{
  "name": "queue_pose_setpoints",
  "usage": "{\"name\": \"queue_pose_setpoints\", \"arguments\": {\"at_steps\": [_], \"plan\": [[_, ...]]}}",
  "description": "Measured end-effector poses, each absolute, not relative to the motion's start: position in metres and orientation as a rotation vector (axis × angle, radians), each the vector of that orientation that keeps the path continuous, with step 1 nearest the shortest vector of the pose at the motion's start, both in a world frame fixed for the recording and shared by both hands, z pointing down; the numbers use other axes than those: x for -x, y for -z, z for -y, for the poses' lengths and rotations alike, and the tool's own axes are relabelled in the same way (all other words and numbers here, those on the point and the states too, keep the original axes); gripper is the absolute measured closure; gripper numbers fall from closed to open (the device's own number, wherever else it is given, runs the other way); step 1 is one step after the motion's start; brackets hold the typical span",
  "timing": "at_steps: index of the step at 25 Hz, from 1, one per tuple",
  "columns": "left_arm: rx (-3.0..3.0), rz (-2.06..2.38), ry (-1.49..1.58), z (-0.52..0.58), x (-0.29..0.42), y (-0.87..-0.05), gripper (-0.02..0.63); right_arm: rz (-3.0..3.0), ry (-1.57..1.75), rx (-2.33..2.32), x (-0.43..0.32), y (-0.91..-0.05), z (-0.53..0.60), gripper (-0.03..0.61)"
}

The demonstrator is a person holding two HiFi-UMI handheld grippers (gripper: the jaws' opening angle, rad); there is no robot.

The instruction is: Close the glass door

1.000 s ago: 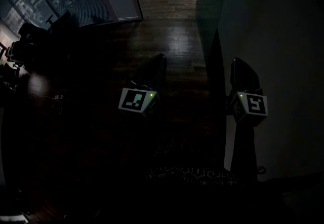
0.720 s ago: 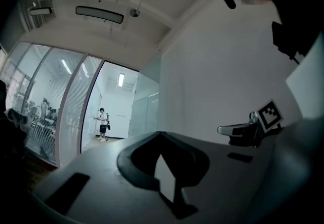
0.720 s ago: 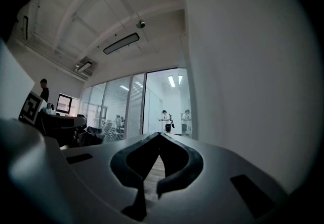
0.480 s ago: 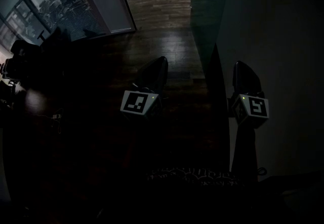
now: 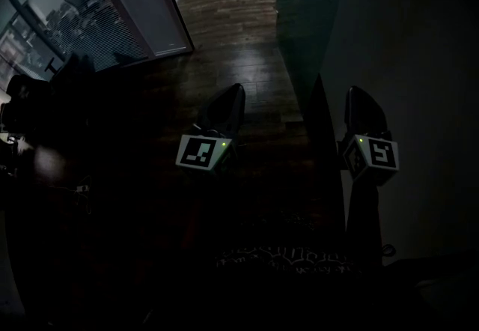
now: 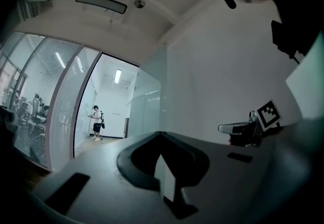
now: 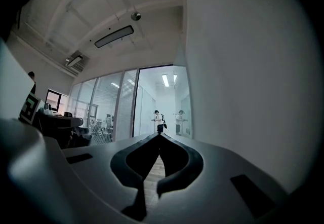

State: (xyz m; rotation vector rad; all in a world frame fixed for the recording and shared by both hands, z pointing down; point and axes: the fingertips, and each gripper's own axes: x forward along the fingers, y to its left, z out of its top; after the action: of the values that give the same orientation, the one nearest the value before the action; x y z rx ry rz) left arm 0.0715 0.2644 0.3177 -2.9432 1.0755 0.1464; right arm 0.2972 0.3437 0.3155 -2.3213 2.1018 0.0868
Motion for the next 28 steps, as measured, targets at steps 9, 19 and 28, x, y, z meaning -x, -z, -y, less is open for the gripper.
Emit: {"name": "queue_pose_setpoints", "arguments": {"at_steps": [9,19,28], "plan": [[2.955,-1.063,-0.132,-0.223,-0.09,-0.325,0.612,-2.09,-0.081,2.329,-0.314,-0.32,-0.302,0.577],[2.922,-1.124,-0.142,-0.146,-0.137,-0.316,0.612,-2.139,-0.078,2.291,-0.369,-0.317,-0.215,0.577],[2.906,-1.175,-0.147,-0.095,-0.186,-0.313,0.612,-2.184,-0.086,2.266,-0.419,-0.314,-0.158,0.577]]}}
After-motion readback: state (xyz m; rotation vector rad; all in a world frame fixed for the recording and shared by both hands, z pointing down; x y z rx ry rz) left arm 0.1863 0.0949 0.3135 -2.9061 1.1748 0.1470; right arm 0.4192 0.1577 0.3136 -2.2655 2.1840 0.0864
